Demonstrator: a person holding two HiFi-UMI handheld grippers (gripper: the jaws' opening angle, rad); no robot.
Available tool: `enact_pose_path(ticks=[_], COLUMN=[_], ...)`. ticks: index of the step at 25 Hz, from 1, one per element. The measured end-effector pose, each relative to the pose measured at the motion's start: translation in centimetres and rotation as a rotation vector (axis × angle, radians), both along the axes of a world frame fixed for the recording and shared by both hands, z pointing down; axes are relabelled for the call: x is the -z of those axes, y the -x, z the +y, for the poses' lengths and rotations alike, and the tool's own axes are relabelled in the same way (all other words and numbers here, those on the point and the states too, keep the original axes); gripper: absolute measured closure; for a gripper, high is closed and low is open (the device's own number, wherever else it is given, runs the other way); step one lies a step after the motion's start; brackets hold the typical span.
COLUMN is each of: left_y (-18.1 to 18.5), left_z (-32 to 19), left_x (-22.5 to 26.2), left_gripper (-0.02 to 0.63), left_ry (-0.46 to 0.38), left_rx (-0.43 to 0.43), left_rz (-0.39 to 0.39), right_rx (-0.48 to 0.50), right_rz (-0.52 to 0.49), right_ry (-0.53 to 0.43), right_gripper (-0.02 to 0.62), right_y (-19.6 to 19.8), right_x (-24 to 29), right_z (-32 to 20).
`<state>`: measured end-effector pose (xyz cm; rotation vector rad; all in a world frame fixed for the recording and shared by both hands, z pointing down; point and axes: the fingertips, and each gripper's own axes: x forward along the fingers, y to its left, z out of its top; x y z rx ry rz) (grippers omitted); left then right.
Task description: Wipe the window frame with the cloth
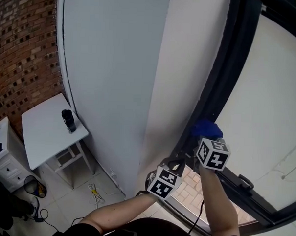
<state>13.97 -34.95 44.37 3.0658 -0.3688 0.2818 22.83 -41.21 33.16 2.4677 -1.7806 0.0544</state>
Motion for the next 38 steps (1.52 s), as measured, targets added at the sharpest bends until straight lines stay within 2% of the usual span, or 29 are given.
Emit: enact_pose_path(ticks=[7, 20, 38], left_y=[-0.4, -1.3, -2.1], left_z=[0.0, -1.5, -0.2], left_x=[1.3, 5.7, 13.1], left_gripper=[0.614, 0.614, 0.614], left_ry=[-0.003, -0.011, -0.084], left_rx=[-0.008, 0.025, -0.026], left_rz=[0.024, 0.072, 0.153], right_rx=[0.019, 0.055, 0.089], right_rz=[0.010, 0.065, 0.107], right_ry=[-0.026, -0.123, -0.238], right_gripper=[0.546, 0.546, 0.546], right_y=[0.4, 0.8, 0.7], right_x=[2.5, 10.6, 20.0], right_z=[-0.2, -0.8, -0.1])
